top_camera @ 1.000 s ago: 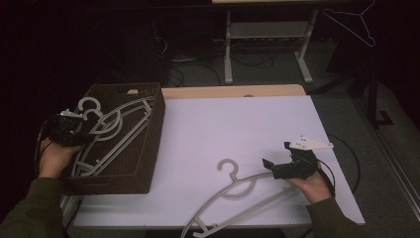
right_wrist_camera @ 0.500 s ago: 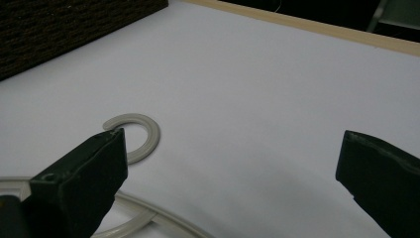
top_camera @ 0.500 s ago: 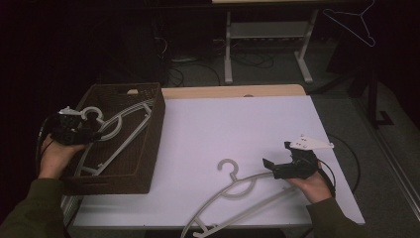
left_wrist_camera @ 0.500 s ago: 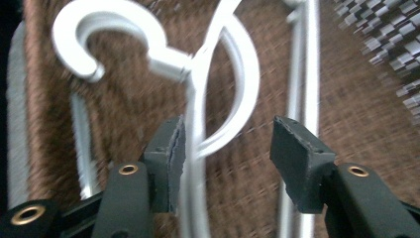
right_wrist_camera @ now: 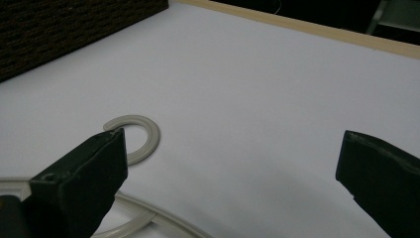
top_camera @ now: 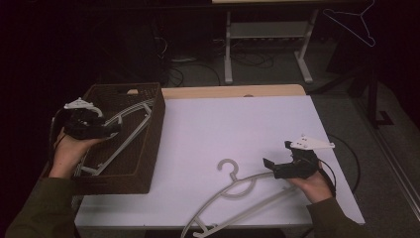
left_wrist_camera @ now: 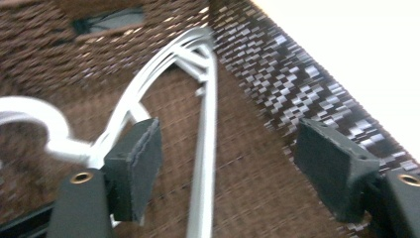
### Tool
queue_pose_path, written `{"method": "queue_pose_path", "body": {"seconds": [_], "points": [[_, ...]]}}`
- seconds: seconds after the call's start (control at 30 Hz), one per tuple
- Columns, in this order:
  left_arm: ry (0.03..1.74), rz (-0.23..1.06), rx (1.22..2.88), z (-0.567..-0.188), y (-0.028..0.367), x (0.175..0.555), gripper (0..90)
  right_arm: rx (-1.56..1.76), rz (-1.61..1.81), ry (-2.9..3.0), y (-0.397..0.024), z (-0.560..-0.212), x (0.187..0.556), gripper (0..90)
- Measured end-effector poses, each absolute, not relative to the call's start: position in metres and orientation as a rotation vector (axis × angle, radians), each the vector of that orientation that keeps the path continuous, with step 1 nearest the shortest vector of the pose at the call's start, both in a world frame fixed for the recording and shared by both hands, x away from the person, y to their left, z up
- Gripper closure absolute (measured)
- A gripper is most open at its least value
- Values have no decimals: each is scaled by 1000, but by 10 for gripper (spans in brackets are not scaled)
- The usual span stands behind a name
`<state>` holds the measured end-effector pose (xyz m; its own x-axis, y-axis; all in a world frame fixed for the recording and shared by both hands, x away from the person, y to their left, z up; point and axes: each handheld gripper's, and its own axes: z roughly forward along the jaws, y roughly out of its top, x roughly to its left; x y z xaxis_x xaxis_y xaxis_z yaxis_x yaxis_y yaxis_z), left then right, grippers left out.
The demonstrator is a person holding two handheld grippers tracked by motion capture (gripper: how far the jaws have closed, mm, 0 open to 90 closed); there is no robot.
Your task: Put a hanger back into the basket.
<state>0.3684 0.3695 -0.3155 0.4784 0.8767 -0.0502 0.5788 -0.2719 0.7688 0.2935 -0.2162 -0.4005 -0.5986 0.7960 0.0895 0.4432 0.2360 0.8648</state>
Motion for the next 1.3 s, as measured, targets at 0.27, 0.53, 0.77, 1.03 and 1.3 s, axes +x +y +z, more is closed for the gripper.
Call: {"method": "queue_pose_path", "body": {"seconds": [0.27,0.53,0.77,1.03,1.3], "points": [[1100,453,1940,-306,326,365,186,1140,1311,2146,-216,-400,294,0],[990,408,1933,-301,276,359,174,1137,1310,2149,-217,-400,294,0],[928,347,1941,-307,238,357,173,1135,1312,2153,-217,-400,294,0],[872,267,1962,-324,198,357,173,1135,1306,2166,-216,-401,295,0],[838,205,1966,-347,173,352,173,1144,1301,2173,-216,-401,294,0]]}}
